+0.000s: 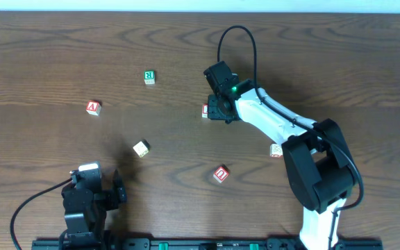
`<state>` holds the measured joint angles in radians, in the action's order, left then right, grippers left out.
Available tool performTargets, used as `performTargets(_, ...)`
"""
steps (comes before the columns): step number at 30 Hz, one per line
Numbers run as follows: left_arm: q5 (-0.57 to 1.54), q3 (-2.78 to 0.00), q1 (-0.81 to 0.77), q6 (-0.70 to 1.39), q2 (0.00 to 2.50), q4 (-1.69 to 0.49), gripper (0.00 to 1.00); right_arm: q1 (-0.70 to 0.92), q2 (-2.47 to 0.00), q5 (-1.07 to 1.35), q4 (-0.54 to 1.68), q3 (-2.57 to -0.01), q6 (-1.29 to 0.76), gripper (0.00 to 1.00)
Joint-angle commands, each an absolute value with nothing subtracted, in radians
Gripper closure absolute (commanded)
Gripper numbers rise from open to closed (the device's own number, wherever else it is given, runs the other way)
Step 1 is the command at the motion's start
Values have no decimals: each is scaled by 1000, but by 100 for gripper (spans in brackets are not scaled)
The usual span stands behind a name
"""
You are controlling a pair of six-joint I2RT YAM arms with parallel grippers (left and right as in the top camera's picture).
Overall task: Spell out Ai2
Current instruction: 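Lower the 2 block beside the I block and adjust its position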
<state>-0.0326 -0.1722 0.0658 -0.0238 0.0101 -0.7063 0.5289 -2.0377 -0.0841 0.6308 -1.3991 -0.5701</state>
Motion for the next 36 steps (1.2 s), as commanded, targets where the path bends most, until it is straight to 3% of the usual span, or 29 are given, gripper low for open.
performTargets(1, -33, -160, 72, -30, 6, -730, 5, 538, -2048, -101, 628, -1393, -579, 64)
performTargets(10, -33, -160, 72, -30, 6, -731, 5, 533, -2048, -105, 622, -1393, -579, 63)
performTargets(20, -33, -160, 72, -30, 6, -730, 5, 520, -2048, -173, 611, -1411, -559, 54)
performTargets(25, -33, -160, 72, -30, 6, -730, 5, 514, -2046, -221, 495, -1415, -477, 53)
performTargets(27, -33, -160, 72, -30, 6, -730, 4, 509, -2039, -221, 485, -1435, -465, 58)
performTargets(29, -33, -160, 72, -30, 6, -730, 5, 502, -2022, -221, 532, -1470, -467, 70)
performTargets(30, -33, -160, 72, -30, 6, -730, 5, 495, -2005, -221, 585, -1494, -477, 89)
performTargets(31, -33, -160, 72, -30, 6, -730, 5, 487, -1990, -221, 630, -1511, -492, 98)
performTargets(36, -33, -160, 72, -30, 6, -730, 5, 418, -1924, -165, 761, -1522, -520, 99)
